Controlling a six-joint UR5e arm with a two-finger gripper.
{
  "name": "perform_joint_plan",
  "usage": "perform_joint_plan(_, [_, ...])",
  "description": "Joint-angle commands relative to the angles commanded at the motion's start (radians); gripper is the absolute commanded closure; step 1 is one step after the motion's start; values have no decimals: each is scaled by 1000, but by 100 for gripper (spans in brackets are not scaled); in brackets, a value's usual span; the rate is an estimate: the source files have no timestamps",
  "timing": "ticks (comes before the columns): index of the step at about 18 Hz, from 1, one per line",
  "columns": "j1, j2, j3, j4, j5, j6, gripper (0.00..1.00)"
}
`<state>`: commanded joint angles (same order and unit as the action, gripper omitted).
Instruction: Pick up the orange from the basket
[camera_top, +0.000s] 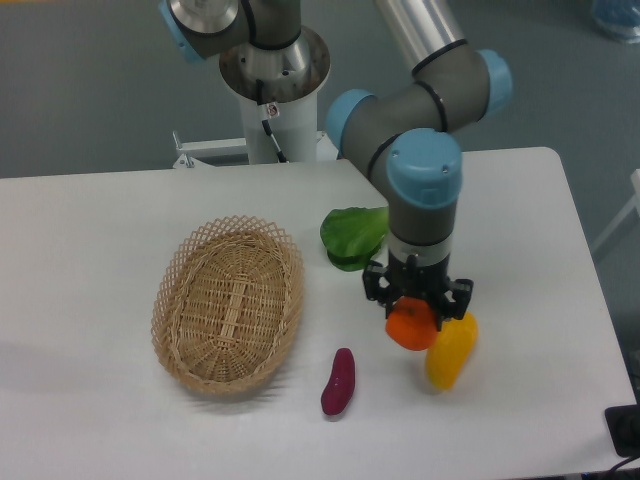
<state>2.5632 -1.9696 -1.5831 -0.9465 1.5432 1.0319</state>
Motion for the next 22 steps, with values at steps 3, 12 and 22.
perform_joint_plan(3, [22, -12, 6, -2, 0, 118, 50])
perform_joint_plan(12, [38, -35, 37, -3, 5, 185, 50])
perform_joint_plan(22, [38, -37, 31, 2, 18, 185, 49])
